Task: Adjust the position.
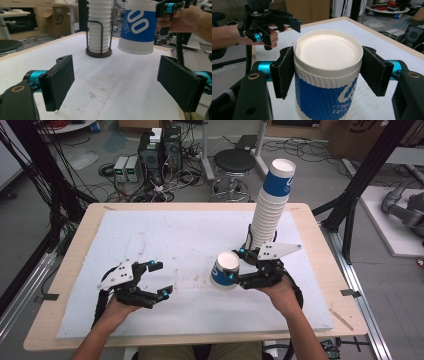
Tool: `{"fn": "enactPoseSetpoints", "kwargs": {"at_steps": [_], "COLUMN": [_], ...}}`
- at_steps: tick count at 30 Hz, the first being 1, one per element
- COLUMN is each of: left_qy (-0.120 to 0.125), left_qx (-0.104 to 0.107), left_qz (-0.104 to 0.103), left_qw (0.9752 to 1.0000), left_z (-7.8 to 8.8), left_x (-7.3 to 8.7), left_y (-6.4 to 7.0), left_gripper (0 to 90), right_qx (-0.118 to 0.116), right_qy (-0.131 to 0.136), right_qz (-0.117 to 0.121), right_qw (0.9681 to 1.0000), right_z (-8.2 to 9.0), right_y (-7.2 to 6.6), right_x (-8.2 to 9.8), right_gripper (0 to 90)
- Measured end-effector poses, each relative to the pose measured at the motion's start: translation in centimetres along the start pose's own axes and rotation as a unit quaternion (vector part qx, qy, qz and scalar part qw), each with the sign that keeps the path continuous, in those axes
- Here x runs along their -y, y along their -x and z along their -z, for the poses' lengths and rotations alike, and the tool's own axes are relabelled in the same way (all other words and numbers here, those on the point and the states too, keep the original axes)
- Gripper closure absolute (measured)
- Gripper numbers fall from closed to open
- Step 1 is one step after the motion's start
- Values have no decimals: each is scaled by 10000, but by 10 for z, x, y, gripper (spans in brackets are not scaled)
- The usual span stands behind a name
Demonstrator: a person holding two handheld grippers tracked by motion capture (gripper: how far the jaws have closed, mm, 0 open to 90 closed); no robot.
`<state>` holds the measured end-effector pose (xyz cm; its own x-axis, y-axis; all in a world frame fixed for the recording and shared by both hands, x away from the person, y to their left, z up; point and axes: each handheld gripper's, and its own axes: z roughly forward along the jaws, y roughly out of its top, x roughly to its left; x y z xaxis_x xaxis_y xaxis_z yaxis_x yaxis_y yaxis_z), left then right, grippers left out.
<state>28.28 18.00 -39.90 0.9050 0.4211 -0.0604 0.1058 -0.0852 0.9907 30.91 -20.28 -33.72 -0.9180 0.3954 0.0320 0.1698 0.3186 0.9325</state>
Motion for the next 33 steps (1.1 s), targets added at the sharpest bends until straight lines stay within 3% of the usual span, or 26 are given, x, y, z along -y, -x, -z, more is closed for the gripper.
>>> {"fn": "enactPoseSetpoints", "kwargs": {"at_steps": [6, 15, 24, 33], "left_qy": [-109, -209, -244, -218], "left_qx": [376, 700, 919, 1024], "left_qz": [-129, -179, -170, -138], "left_qw": [9992, 9972, 9953, 9944], "left_z": [-17, -46, -64, -73], "left_x": [-6, -14, -12, -10], "left_y": [8, 10, 14, 15], "left_gripper": [142, 142, 142, 142], "right_qx": [-289, -571, -787, -965], "right_qy": [83, 76, 21, 149], "right_qz": [59, 149, 183, 121], "right_qw": [9995, 9982, 9967, 9952], "right_z": [-3, -14, -25, -29], "right_y": [-2, -7, -11, -13], "right_x": [-1, -5, -6, -8], "right_gripper": [319, 319, 319, 319]}}
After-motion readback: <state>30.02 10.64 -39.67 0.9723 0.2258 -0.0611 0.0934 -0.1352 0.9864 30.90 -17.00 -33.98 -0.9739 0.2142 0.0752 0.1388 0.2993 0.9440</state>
